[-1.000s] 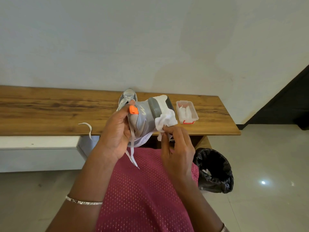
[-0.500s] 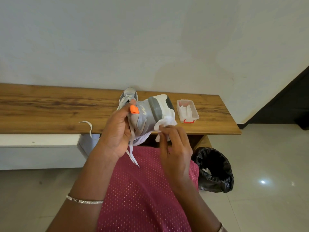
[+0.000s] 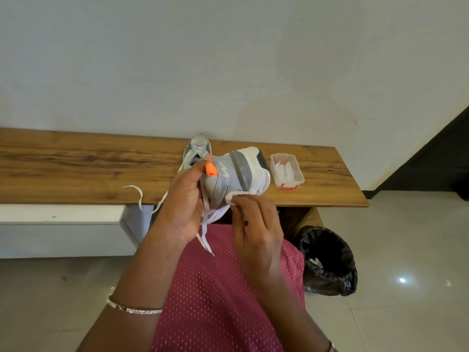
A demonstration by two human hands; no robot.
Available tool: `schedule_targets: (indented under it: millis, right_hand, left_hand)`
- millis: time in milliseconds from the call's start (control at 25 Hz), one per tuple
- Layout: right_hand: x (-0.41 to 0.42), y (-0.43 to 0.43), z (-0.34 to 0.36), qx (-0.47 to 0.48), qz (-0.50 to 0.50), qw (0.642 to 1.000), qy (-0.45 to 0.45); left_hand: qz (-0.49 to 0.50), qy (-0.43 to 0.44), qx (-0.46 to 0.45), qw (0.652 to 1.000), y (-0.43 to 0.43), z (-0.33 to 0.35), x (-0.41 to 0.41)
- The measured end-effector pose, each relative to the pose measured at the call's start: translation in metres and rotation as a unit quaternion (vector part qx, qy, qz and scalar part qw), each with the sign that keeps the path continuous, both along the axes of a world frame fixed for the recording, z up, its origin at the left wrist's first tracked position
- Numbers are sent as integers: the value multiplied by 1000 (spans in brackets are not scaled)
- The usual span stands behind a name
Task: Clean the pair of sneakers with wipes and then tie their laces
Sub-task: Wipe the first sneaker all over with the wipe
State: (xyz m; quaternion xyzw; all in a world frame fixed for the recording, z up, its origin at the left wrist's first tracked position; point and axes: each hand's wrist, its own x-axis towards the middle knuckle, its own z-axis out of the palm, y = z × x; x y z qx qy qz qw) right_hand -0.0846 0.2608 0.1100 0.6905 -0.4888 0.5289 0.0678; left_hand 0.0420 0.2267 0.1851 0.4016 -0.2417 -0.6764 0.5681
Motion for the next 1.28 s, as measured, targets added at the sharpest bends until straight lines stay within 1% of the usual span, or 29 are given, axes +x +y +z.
schedule_targets:
  millis: [120,240,320,440,600,720,840,920,1000,1080,1200,1280]
  right_hand:
    - [1,1,0,29,4,1000,-8]
    - [6,-2,24,1,5,999,-36]
    - [10,-4,37,-18,12,999,-38]
    - [14,-4,27,-22,41,999,-23]
    - [13,7,4,-5,66,998,17]
    - [18,3,23,-26,52,998,-6]
    - [20,-2,32,-41,45,998,0]
    - [15,-2,15,-44,41,997,40]
    - [5,-1,-9,-17,32,996,84]
    - [-8,-4,-27,28,21,994,102]
    - [-29,-5,-34,57,3,995,79]
    - [-44,-5,-31,65,-3,997,37]
  left_hand:
    - [3,-25,-5,1000,-3,-3,3]
    - [-18,16,-2,1000,-3,-1,2]
    - [-17,31,13,999,-4,-1,1]
    - [-23,59,11,998,-3,0,0]
    - [-27,17,7,999,-4,-5,0]
    - [-40,-23,-8,999,-5,-9,-1]
    - [-56,-15,-13,998,-3,-11,-3]
    - [-49,-26,-16,998,-2,-11,-5]
    - [-43,-39,-24,998,-4,-12,-4]
    - [-43,-41,-38,998,-6,-11,-2]
    - [-56,-30,-38,997,-12,-12,-3]
    - [-75,-58,-48,994,-21,-15,-4]
